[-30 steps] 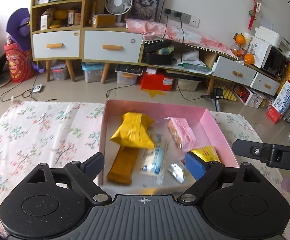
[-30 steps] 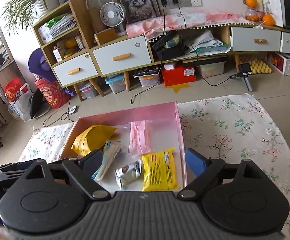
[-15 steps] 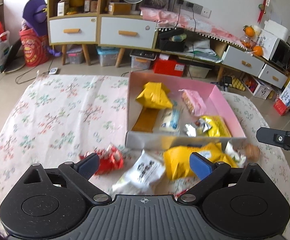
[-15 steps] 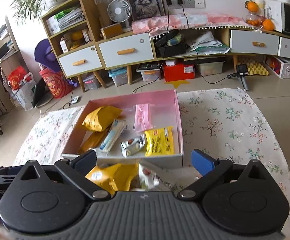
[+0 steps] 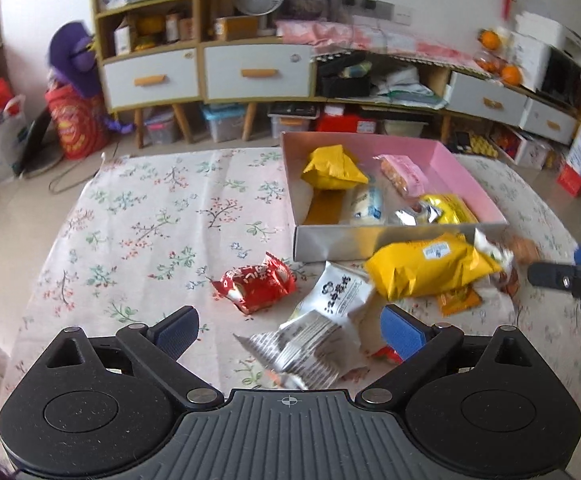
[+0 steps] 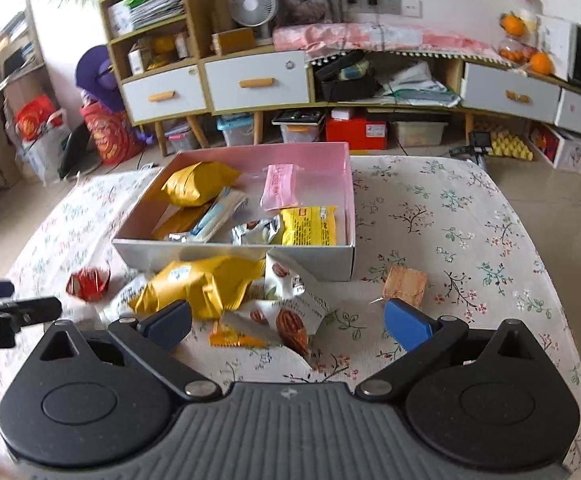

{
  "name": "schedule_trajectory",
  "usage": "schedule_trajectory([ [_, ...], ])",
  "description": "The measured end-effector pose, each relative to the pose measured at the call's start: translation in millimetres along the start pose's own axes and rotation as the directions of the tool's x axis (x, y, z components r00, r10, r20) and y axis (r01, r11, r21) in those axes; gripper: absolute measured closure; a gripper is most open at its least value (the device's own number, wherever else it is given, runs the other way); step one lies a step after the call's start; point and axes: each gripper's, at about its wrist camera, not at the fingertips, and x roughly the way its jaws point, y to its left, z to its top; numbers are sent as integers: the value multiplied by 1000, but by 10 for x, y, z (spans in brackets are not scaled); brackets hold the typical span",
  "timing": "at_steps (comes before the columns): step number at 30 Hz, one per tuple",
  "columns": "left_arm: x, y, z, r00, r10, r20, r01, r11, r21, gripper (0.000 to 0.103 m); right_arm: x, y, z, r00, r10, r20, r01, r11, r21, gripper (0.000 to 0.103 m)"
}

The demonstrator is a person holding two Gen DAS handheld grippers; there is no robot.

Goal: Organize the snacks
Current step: 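Withdraw both tools from the box back over the snack pile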

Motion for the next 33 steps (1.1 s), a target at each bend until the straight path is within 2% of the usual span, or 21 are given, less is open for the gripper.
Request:
schedule_trajectory([
  [4, -2, 61, -109, 999, -31, 29, 29, 998, 61, 4, 29, 25, -66, 1000, 1, 16, 0, 999, -50, 0],
  [8, 58, 169, -214, 992, -113, 48, 108, 991, 80, 5, 79, 71, -142, 1000, -5, 28, 8, 995, -104, 0],
  [17, 283, 222, -372, 971, -238, -11, 237, 962, 138, 5, 192, 89, -207, 998, 26, 55, -16, 984, -176, 0],
  [20, 366, 194, -387, 968, -248, -29, 249, 957, 150, 5, 261, 91, -216, 998, 28, 53, -17, 983, -184, 0],
  [30, 578, 202, -352, 964, -255, -74, 262, 960, 96, 7, 458, 121, -212, 999, 20, 31, -13, 977, -212, 1],
  [33, 624, 185, -342, 963, -252, -93, 260, 961, 89, 12, 500, 115, -224, 999, 19, 29, -12, 975, -223, 1],
])
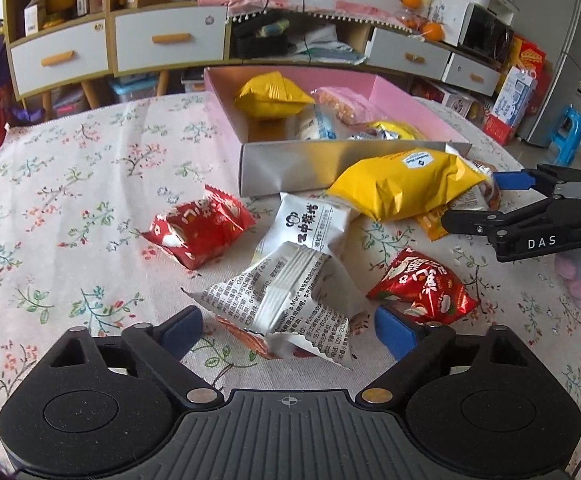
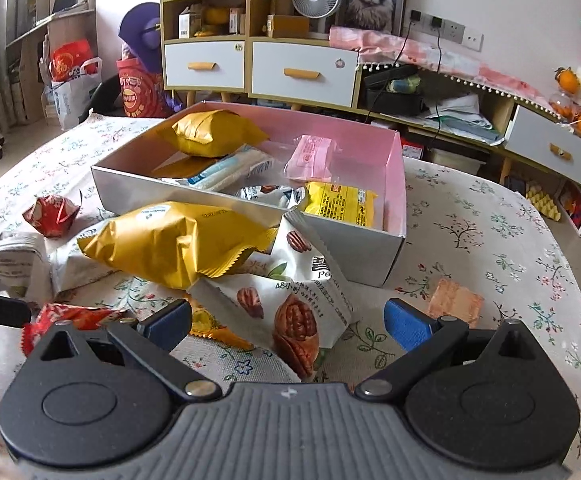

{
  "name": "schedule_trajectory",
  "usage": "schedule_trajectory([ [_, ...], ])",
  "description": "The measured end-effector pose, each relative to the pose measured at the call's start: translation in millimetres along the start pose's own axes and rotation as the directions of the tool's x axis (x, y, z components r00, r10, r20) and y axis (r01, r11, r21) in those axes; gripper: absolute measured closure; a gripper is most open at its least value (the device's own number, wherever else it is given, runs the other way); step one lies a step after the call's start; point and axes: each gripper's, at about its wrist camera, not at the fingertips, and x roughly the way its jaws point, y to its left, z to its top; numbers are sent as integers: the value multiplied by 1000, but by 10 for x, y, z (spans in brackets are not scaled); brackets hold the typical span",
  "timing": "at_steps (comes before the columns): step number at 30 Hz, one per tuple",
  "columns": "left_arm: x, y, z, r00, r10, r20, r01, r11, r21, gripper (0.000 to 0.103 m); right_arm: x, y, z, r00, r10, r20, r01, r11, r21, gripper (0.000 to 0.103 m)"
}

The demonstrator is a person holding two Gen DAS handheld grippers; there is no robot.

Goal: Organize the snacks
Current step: 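Withdraw both tools from the box back over the snack pile, then grasp the white nut packet with the left tool while the right tool grasps another nut packet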

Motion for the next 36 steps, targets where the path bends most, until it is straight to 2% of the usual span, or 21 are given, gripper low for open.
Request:
schedule_trajectory([
  [6, 0, -3, 35, 1000, -6, 6, 6, 1000, -15, 23, 40, -31, -9, 1000, 0, -4, 0, 1000, -2, 2],
  [9, 1, 1, 47, 1000, -8, 8, 8, 1000, -29, 24, 27, -46, -1, 1000, 7, 3, -7, 1000, 0, 4],
  [14, -6, 13, 59, 1000, -23, 13, 23, 998, -50, 32, 39, -69, 31, 1000, 19, 6, -19, 1000, 9, 14],
  [19, -16, 27, 75, 999, -25, 21, 27, 997, -73, 46, 40, -86, 54, 999, 36, 1, -36, 999, 21, 22],
  [23, -11, 47, 84, 999, -29, 20, 30, 996, -89, 47, 34, -88, 63, 999, 43, 2, -43, 999, 27, 26],
  [30, -7, 54, 83, 999, -24, 35, 27, 994, -102, 41, 22, -92, 87, 999, 37, 6, -37, 999, 35, 32],
  [36, -9, 79, 82, 999, -30, 34, 34, 991, -128, 40, 1, -90, 116, 1000, 27, 5, -27, 999, 34, 39],
])
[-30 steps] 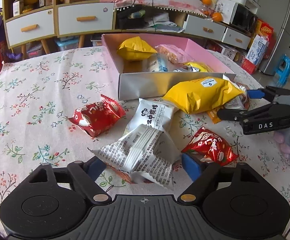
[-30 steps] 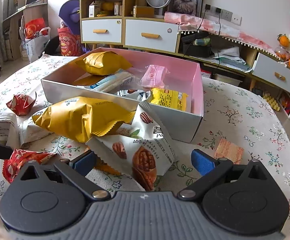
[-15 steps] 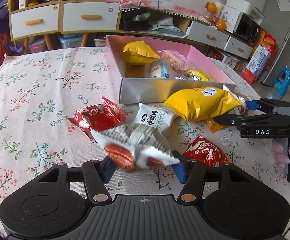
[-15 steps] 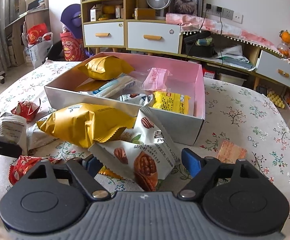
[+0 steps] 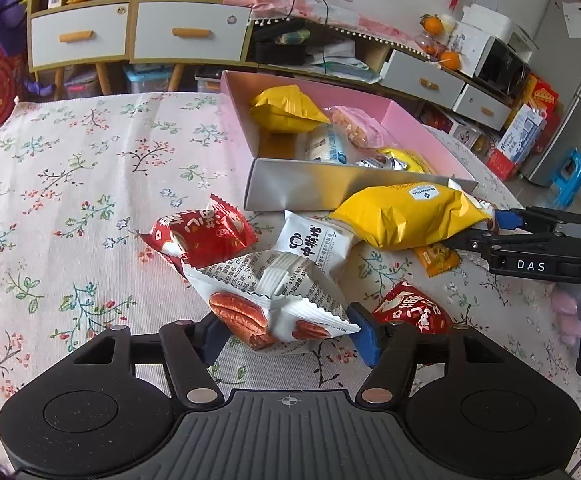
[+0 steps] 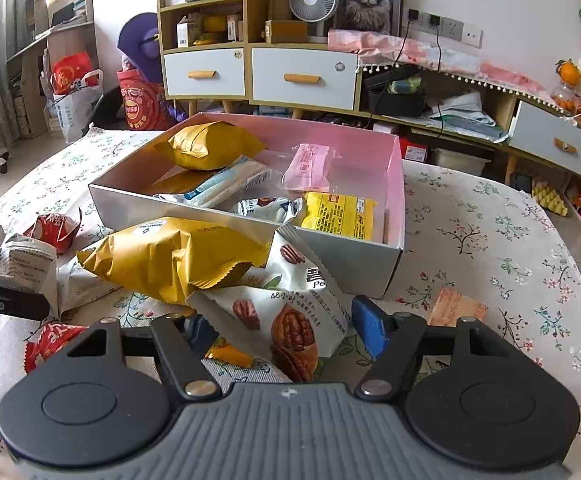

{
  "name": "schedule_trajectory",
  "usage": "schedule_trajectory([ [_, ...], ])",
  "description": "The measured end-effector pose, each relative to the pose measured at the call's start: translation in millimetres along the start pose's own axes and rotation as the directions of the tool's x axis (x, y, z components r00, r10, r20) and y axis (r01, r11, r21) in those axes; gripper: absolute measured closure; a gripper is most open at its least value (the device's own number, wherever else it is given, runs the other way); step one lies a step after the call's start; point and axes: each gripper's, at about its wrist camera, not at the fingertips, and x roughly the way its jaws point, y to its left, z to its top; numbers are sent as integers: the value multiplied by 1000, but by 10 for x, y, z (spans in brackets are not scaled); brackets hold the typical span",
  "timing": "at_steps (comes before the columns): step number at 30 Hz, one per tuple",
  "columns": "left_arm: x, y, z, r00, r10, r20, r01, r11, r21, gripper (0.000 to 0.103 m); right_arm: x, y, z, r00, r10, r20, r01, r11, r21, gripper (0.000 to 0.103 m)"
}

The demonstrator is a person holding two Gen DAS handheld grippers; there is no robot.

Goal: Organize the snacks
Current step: 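Grasp the white nut packet with the left tool while the right tool grasps another nut packet, then carry both nut packets into the pink box and open both tools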

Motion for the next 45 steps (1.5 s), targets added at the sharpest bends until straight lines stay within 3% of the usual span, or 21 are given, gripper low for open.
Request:
schedule_trajectory([
  [10, -26, 74, 37, 1000, 8, 13, -8, 999, -52, 37, -11, -6, 27, 1000, -12, -4, 12, 1000, 9, 45],
  [14, -36, 66, 47, 1000, 11, 22, -10, 998, -56, 40, -36, -20, 47, 1000, -16, -1, 16, 1000, 24, 51],
  [19, -94, 67, 75, 999, 6, 41, -3, 998, -68, 55, -51, -57, 70, 1000, -15, -2, 15, 999, 46, 52],
  [22, -108, 67, 82, 999, 17, 38, -14, 997, -73, 56, -66, -79, 86, 1000, -14, 0, 14, 998, 62, 53],
  [36, -310, -3, 223, 995, 14, 95, -4, 995, -104, 58, -237, -200, 216, 999, -8, 51, 0, 989, 150, 54],
  [45, -272, -76, 499, 988, 13, 156, 13, 987, -163, 58, -219, -386, 397, 995, -20, 101, -7, 964, 266, 54],
])
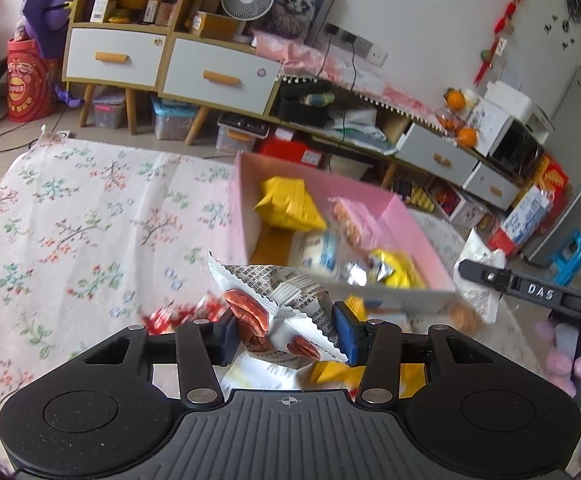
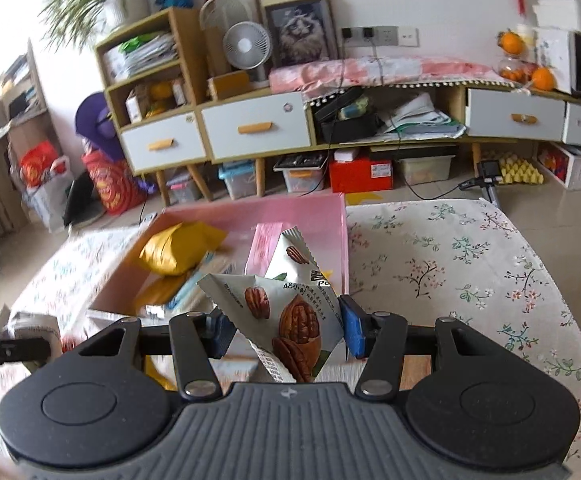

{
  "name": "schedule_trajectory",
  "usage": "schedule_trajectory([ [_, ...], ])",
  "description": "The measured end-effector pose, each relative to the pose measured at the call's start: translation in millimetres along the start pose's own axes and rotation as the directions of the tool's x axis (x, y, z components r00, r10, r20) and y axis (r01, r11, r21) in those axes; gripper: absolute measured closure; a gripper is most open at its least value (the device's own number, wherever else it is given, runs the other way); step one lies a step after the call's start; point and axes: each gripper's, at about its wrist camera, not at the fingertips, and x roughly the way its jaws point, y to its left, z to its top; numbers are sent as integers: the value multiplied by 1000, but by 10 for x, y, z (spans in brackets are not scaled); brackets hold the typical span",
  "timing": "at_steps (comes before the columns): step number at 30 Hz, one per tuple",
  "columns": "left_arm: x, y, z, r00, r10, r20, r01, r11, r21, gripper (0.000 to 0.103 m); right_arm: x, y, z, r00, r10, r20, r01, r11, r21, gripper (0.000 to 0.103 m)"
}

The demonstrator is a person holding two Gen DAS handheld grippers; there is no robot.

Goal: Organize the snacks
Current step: 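Carry both nut packets into the pink box and open both tools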

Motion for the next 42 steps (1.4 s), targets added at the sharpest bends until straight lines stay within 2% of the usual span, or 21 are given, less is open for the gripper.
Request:
schedule_trajectory([
  [3, 71, -77, 78, 1000, -1, 15, 1, 1000, -16, 58, 71, -19, 49, 1000, 4, 3, -5, 999, 48, 54],
  [6, 198, -203, 168, 999, 41, 24, -41, 999, 13, 58, 135, -9, 60, 1000, 6, -4, -6, 997, 79, 54],
  [12, 581, -325, 426, 997, 77, -15, -76, 996, 48, 58, 332, -55, 201, 999, -30, -13, 32, 992, 118, 54],
  [17, 940, -398, 509, 996, 44, -74, -41, 998, 41, 58, 493, -164, 368, 1000, -17, -10, 19, 979, 202, 55],
  [23, 1224, -504, 604, 997, -3, -77, 7, 999, 51, 58, 743, -137, 448, 999, -32, -23, 35, 984, 177, 60],
  [30, 1459, -499, 795, 999, -29, -15, 29, 999, 15, 61, 883, -99, 434, 997, -62, -42, 67, 987, 146, 61],
  [36, 1538, -586, 873, 999, -15, 32, 13, 998, 57, 61, 925, -41, 517, 997, -66, -27, 69, 990, 121, 61],
  [38, 1519, -597, 899, 999, 6, 52, -10, 998, 67, 60, 937, -26, 547, 997, -72, -23, 74, 989, 125, 56],
  [42, 1451, -583, 908, 998, 14, 62, -18, 997, 77, 46, 882, -30, 561, 998, -66, -8, 67, 991, 120, 47],
])
